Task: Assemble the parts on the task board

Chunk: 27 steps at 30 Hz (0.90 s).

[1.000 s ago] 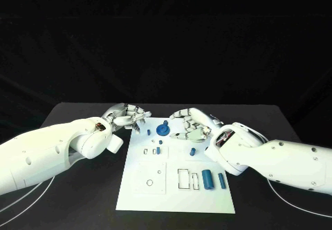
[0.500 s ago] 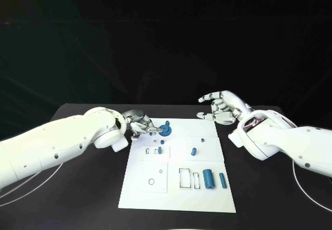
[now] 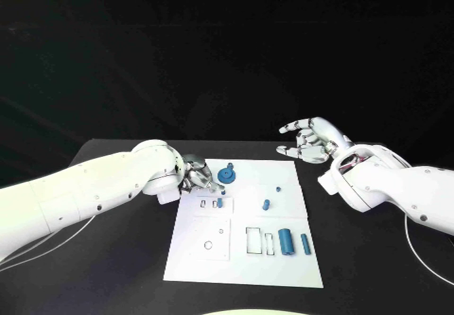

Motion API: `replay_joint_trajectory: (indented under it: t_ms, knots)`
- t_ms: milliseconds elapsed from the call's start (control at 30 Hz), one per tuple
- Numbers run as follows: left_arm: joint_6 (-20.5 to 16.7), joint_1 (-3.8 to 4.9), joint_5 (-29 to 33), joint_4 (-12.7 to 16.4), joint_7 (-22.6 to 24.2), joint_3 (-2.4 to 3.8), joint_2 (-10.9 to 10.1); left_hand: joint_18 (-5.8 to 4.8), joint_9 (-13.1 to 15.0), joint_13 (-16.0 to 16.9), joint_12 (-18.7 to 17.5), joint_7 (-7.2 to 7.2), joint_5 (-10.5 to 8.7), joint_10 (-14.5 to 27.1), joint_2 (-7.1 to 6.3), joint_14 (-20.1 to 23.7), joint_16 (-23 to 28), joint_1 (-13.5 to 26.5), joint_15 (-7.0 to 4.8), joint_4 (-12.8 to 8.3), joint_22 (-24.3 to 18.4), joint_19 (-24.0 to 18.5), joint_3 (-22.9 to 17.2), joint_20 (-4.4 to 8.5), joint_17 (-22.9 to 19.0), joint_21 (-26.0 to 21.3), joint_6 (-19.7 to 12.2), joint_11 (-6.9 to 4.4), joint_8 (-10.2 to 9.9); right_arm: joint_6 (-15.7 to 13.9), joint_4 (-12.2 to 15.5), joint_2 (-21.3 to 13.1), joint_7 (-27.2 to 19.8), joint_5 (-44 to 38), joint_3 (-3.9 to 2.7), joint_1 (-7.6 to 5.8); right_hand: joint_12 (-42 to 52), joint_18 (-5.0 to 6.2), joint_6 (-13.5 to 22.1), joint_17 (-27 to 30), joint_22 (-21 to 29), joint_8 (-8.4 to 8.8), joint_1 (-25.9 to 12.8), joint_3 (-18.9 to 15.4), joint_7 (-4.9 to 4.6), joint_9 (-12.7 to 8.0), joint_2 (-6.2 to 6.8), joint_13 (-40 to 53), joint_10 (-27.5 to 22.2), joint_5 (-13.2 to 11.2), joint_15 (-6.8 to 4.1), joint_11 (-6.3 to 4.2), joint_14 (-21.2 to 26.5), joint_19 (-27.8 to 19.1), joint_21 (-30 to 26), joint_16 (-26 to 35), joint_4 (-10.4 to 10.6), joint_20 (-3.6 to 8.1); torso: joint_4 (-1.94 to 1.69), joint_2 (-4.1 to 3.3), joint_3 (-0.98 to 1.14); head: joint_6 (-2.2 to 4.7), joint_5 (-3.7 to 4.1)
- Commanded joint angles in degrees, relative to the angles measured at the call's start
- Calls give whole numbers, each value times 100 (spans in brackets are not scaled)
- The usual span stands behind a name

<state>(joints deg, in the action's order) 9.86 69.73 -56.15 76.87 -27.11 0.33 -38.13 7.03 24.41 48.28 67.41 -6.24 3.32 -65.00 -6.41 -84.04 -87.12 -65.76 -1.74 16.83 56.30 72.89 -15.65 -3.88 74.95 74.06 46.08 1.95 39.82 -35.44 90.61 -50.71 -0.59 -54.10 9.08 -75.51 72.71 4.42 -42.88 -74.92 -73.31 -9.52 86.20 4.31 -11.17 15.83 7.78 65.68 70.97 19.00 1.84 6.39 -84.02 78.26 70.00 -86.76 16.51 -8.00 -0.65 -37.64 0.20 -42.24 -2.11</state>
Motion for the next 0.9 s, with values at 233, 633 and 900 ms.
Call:
replay_joint_trajectory:
  t_ms: [233,633,900]
  knots:
    - [595,20,-43,-82,-333,-34,151,-55,17,34,46,-3,8,-64,26,-414,-38,124,9,8,59,-15,66,-16,873,54,14,5,-42,30,-62,40,-22,-82,-1,-4,-12,69,-23,-474,7,-28,60,41,-24,-9,13,-15,-47,39,-8,-12,-350,-13,-39,22,1,36,-3,-9,-7,-23,25]
    - [768,20,7,-159,-351,-85,267,-61,31,40,52,5,7,-72,37,-422,-48,173,6,7,102,-1,90,-17,896,82,45,0,-37,60,-114,79,34,-301,0,-3,-36,76,-25,-436,33,-29,64,51,-23,-10,14,-49,-73,52,-9,-13,-341,-31,-71,35,-1,37,-4,-8,-6,-32,34]
    - [825,20,32,-173,-334,-100,297,-62,42,-1,30,15,10,-48,44,-422,-48,159,3,-3,112,-1,89,-18,897,91,67,-6,-28,72,-143,98,70,-345,0,-3,-44,80,-26,-418,46,-29,66,55,-22,-11,14,-61,-83,56,-10,-13,-336,-40,-87,42,-1,38,-10,-4,-4,-39,42]
